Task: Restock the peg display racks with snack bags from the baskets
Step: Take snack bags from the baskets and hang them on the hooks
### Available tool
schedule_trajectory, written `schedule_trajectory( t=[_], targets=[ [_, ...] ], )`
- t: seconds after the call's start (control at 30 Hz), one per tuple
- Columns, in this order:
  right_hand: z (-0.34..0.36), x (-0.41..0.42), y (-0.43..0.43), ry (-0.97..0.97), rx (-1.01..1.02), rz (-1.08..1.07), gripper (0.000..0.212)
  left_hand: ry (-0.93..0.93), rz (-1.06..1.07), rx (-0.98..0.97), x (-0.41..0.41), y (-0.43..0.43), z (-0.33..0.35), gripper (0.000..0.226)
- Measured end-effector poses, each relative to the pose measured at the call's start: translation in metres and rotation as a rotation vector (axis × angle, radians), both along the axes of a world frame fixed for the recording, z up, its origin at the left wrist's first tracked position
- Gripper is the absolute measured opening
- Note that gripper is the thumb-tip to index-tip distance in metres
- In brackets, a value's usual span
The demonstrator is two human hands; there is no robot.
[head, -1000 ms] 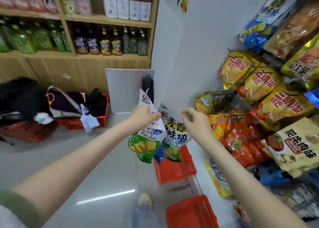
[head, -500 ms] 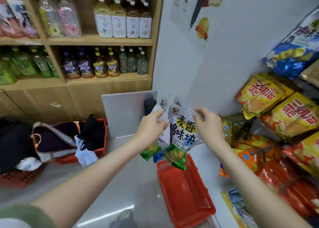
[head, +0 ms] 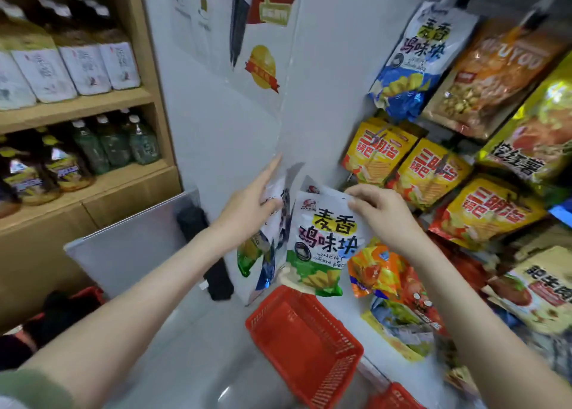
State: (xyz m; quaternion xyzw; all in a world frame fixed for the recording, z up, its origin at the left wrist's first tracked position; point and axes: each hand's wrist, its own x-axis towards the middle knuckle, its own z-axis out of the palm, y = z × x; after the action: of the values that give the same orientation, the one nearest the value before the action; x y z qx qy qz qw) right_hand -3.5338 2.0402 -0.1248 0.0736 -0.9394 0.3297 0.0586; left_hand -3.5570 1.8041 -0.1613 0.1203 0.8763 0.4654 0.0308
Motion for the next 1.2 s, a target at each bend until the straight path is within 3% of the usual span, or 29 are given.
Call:
schedule_trajectory(
  t=[0.1, 0.2, 0.47, 0.6, 0.67, 0.93, 1.07, 1.2],
  targets=[
    [0.001, -0.006, 0.02, -0.026, 0.096, 0.014, 0.019, 0.024, -0.204, -0.039, -0.017, 0.019, 0.002, 0.052],
    [-0.003, -0.015, 0.039, -0.07, 0.141, 0.046, 0.022, 0.024, -0.238, -0.056, -0.031, 0.045, 0.0, 0.045],
    [-0.008, -0.045, 0.089, -0.087, 0.213, 0.146, 0.027, 0.083, -0.225, -0.211, -0.051, 0.122, -0.001, 0.066],
    [-0.011, -0.056, 0.107, -0.109, 0.257, 0.207, 0.029, 0.239, -0.179, -0.356, -0.065, 0.148, -0.002, 0.02],
    [-0.013, -0.061, 0.115, -0.119, 0.25, 0.192, 0.029, 0.247, -0.165, -0.377, -0.075, 0.158, -0.003, 0.017],
    [-0.029, -0.083, 0.126, 0.105, 0.513, -0.058, 0.01, 0.304, -0.213, -0.403, -0.123, 0.197, 0.009, 0.018],
    [-0.027, -0.098, 0.127, 0.175, 0.572, -0.087, 0.016, 0.338, -0.245, -0.458, -0.145, 0.204, 0.011, 0.017],
    [-0.024, -0.1, 0.122, 0.238, 0.653, -0.09, 0.037, 0.353, -0.265, -0.396, -0.157, 0.206, 0.018, 0.021]
  ],
)
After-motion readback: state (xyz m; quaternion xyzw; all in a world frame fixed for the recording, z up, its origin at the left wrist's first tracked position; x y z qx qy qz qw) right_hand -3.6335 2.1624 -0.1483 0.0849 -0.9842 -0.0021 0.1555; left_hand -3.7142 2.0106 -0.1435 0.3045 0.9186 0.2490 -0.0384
